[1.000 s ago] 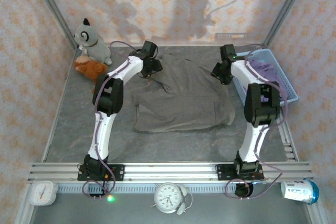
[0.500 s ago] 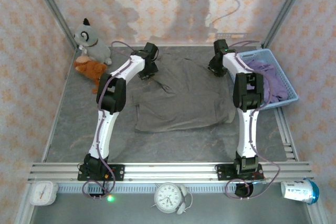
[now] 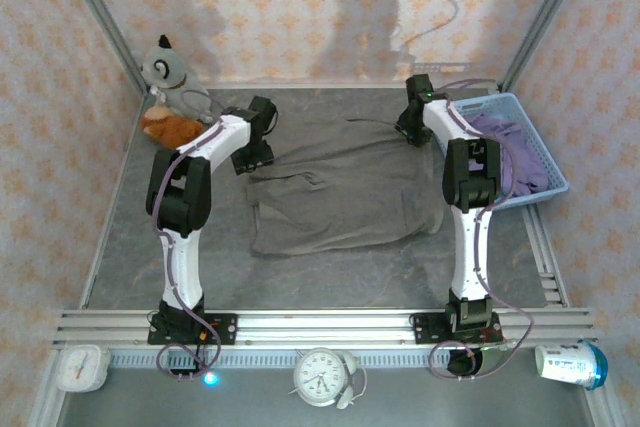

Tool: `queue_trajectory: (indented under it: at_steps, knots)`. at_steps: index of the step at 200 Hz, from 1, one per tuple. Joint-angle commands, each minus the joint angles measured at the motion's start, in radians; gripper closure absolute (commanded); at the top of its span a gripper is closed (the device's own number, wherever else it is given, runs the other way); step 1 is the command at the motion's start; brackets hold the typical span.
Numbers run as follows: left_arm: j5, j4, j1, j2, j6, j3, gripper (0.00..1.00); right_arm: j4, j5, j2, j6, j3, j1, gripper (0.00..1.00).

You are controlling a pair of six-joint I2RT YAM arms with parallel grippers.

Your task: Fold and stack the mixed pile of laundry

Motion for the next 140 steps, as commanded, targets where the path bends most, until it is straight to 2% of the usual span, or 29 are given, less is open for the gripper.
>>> queue_trajectory:
  at_steps: [1,25,49,60,90,119,140]
  knots:
    - [0.038,-0.015,0.002,-0.049,0.021,0.064,0.43,-0.020,-0.041,-0.082,-0.054,0.008,0.027,0.47]
    - [0.128,0.033,-0.025,-0.044,0.026,0.089,0.44,-0.044,-0.048,-0.206,-0.124,-0.079,0.057,0.42]
    - [0.169,0.083,-0.044,0.014,0.000,0.108,0.44,-0.062,-0.070,-0.343,-0.163,-0.241,0.074,0.39]
    - [0.186,0.102,-0.044,0.060,-0.024,0.130,0.43,-0.071,-0.074,-0.414,-0.167,-0.338,0.077,0.35]
    - [0.159,0.100,-0.041,0.203,-0.055,0.260,0.43,-0.087,-0.044,-0.591,-0.160,-0.586,0.076,0.28]
    - [0.111,0.025,-0.013,0.334,-0.080,0.420,0.43,-0.127,-0.019,-0.732,-0.149,-0.753,0.063,0.25]
    - [0.103,-0.022,0.028,0.404,-0.085,0.516,0.43,-0.140,0.007,-0.844,-0.132,-0.850,0.045,0.17]
